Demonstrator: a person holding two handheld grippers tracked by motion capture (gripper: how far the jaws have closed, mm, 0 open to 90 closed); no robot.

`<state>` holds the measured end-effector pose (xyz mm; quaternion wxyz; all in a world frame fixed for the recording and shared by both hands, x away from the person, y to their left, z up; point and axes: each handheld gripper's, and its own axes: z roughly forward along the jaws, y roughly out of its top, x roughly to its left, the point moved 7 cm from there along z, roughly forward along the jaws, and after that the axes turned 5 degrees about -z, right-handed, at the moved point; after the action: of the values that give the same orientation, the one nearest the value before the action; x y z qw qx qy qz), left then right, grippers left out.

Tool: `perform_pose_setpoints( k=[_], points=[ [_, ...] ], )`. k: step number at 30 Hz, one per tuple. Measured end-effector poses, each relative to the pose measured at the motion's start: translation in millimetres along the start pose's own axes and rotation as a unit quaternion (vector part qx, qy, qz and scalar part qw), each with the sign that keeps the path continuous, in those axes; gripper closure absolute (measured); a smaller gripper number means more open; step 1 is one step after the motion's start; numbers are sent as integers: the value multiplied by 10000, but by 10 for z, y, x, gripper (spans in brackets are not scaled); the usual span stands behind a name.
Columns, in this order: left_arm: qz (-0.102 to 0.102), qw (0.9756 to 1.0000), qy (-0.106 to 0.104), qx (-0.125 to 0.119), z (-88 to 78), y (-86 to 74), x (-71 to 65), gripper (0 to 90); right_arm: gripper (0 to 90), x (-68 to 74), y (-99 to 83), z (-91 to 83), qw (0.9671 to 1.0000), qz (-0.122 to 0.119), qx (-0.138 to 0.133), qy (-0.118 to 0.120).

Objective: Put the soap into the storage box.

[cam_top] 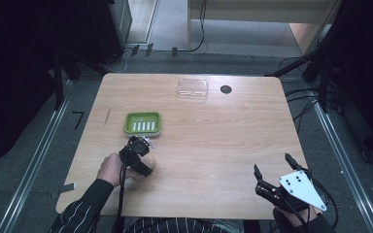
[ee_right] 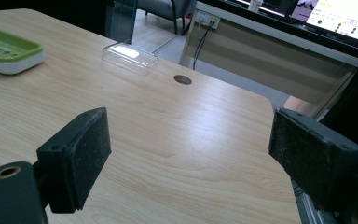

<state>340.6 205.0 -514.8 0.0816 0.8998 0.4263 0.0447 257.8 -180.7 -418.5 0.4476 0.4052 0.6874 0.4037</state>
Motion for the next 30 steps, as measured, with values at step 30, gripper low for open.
perform_pose_setpoints(
  k=[30],
  points=[
    [344,9993,-34,137,-57,11,100,336,134,-5,-6,-4,10000,30,16,11]
  ],
)
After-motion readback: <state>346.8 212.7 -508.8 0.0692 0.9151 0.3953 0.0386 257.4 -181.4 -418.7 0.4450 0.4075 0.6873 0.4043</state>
